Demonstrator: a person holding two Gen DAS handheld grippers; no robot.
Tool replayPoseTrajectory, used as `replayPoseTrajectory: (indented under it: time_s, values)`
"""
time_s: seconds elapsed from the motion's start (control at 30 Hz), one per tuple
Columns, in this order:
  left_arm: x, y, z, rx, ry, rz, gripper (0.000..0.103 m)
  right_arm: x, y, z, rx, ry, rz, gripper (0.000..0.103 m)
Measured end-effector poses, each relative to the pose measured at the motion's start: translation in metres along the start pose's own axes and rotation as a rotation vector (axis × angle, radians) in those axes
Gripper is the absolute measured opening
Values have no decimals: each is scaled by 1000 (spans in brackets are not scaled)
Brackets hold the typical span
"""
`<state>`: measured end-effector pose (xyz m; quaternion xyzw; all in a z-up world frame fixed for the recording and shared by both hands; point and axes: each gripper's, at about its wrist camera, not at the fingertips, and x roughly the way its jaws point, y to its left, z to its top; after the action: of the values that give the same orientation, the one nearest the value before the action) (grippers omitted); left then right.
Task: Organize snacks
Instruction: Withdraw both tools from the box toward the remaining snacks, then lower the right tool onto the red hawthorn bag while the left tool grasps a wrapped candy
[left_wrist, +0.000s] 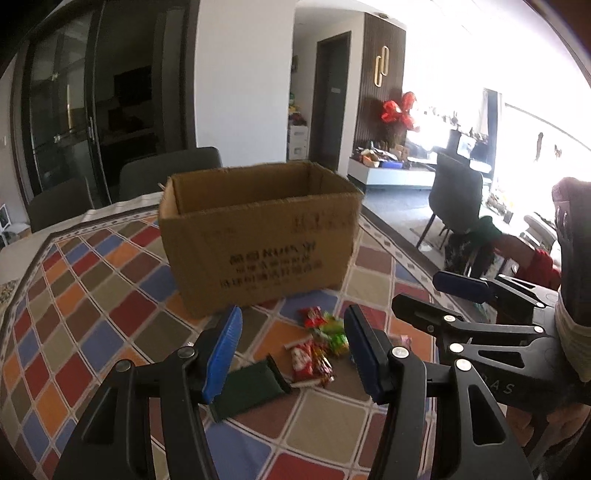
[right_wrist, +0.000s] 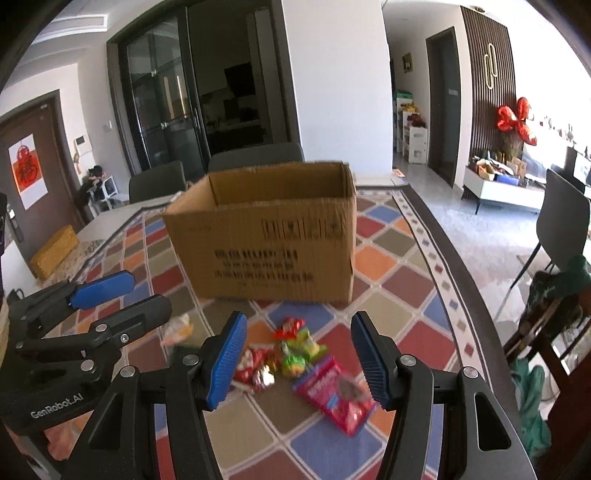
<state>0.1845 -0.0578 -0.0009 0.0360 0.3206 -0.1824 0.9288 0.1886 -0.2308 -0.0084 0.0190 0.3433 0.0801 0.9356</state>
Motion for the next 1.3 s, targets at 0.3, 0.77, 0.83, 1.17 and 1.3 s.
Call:
replayPoseTrajectory:
  time_s: [0.3, 0.77, 0.83, 1.17, 1.3]
  values:
    - [4, -19, -28, 33, -5, -25, 57, 0, -9, -36, -13, 67, -14, 60]
    - [31, -43, -54, 113, 24, -19, 47, 7, -18, -67, -82, 80, -37, 60]
    - [38, -45, -54, 120, 35, -21, 44, 10, -20, -68, -91, 79, -39, 60]
    - [66, -50, -61, 152, 91, -19, 38, 31, -27, -72, -160, 116, -42, 60]
    - [76, -51, -62, 155, 110, -19, 37, 41, -28, -72, -195, 145, -30, 60]
